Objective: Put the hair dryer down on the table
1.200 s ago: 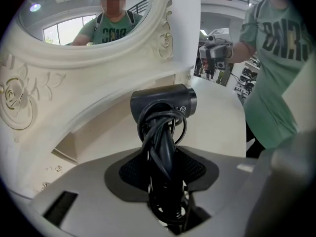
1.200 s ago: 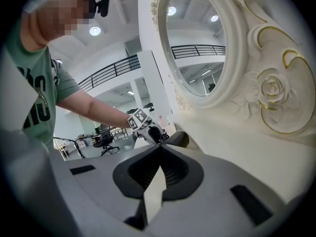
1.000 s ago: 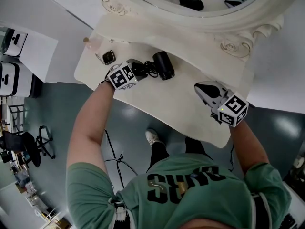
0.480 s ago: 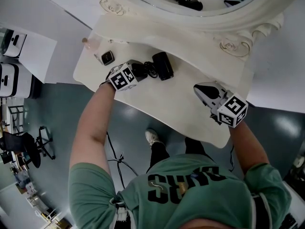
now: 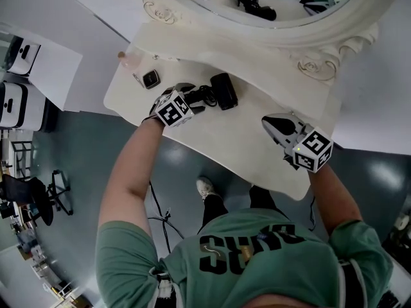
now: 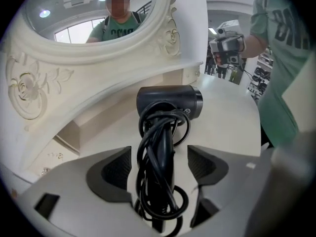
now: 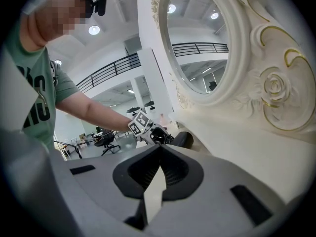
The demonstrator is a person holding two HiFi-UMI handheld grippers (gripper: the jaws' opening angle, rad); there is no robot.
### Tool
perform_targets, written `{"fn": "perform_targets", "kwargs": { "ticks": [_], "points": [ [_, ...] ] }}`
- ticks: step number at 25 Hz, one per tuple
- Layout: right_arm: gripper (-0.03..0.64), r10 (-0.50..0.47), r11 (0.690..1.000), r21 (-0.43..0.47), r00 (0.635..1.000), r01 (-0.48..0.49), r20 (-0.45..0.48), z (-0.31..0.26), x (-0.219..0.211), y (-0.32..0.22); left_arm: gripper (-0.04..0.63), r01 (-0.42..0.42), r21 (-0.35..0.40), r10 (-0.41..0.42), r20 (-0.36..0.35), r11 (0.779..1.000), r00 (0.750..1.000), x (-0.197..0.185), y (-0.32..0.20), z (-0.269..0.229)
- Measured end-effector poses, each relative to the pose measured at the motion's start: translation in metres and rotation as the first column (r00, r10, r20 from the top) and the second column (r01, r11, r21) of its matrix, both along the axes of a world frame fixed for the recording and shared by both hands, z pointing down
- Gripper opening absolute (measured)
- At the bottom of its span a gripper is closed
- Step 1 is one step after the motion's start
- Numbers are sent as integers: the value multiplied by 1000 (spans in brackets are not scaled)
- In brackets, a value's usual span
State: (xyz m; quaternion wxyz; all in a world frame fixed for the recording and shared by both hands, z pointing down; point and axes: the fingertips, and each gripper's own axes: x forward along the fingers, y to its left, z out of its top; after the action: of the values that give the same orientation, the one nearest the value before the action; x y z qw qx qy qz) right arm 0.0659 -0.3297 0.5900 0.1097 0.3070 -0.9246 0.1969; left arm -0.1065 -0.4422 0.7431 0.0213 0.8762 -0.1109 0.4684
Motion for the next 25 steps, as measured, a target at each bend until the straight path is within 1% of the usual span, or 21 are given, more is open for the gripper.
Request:
{"fn": "perform_targets", "kwargs": {
  "ticks": [3, 6, 8, 10, 13, 17, 22, 25],
  "points": [
    [-6, -2, 1000, 5, 1000, 2, -6, -5, -4, 0, 350, 81, 35, -80, -25, 996, 996, -12, -4, -10],
    [-6, -4, 1000, 12, 1000, 4, -13, -14, -9, 0, 350, 153, 48, -148, -88, 987, 985, -24, -4, -37],
    [-6, -7, 1000, 19, 1000, 7, -19, -22, -12, -1, 350, 213, 43, -205, -144, 976, 968, -35, -2, -60],
    [-6, -6, 1000, 24, 1000, 6, -19, -33, -14, -1, 350, 275, 35, -261, -209, 961, 942, -46, 4, -82],
    [-6, -4, 999, 35, 1000, 5, -22, -50, -18, -1, 350, 356, 18, -332, -321, 934, 887, -60, 19, -118],
    [-6, -8, 998, 59, 1000, 9, -25, -75, -22, 1, 348, 424, 0, -378, -457, 905, 806, -69, 47, -168],
    [-6, 5, 997, 72, 999, -3, -34, -101, -27, 2, 346, 481, -36, -409, -582, 876, 702, -77, 87, -220],
    [-6, -1, 996, 89, 999, 4, -34, -116, -33, 6, 331, 508, -48, -414, -647, 860, 640, -79, 113, -245]
  ]
}}
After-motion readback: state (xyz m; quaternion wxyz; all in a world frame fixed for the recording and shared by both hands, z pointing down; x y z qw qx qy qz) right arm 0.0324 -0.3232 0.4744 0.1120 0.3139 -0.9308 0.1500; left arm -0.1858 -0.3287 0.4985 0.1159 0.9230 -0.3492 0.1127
